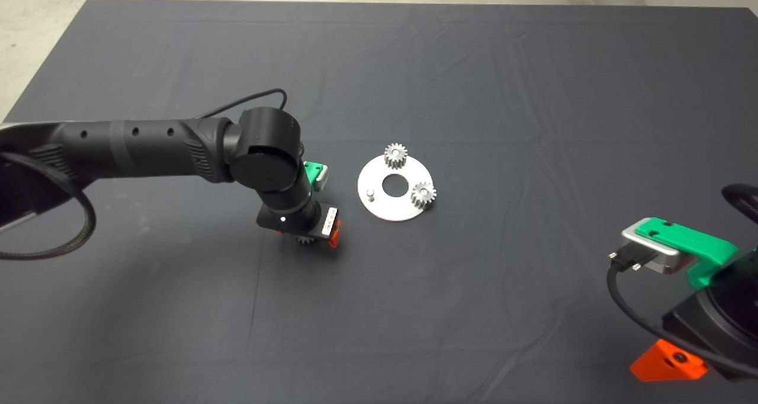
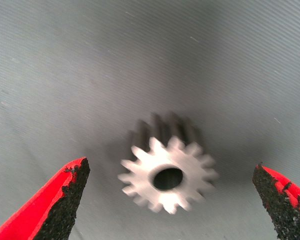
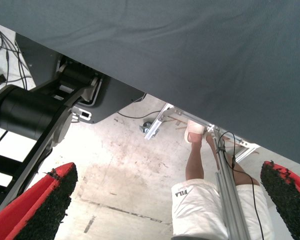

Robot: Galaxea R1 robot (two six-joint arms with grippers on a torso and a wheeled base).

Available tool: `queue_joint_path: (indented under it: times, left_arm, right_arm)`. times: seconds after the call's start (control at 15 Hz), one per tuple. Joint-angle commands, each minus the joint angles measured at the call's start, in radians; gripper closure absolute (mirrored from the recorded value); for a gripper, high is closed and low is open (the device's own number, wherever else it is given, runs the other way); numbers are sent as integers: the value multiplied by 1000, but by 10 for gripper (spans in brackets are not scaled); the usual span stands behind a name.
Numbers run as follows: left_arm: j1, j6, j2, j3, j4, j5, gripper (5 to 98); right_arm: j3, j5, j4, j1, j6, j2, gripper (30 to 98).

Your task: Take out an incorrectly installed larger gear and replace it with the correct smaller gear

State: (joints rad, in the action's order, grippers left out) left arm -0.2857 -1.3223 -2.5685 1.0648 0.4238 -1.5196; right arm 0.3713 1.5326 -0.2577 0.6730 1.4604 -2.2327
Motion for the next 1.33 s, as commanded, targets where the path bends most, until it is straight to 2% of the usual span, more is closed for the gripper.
queue_joint_path:
  times: [0.0,0.47,0.8,1.0,1.07,1.27]
  left_arm:
    - [-13,10,-1,16,12,-28,200]
    - [-13,18,0,13,10,-22,205]
    - [-13,18,-3,13,9,-21,288]
    - [-13,16,-5,13,9,-19,302]
    - [-13,17,-6,15,9,-19,336]
    - [-13,11,-6,13,7,-11,339]
  right_arm:
    - [-2,93,26,14,-3,-2,317]
    - [-2,93,26,14,-3,0,317]
    - [-2,93,26,14,-5,0,317]
    - [-2,93,26,14,-5,0,317]
    - [-2,93,26,14,-5,1,317]
    - [-2,93,26,14,-5,1,317]
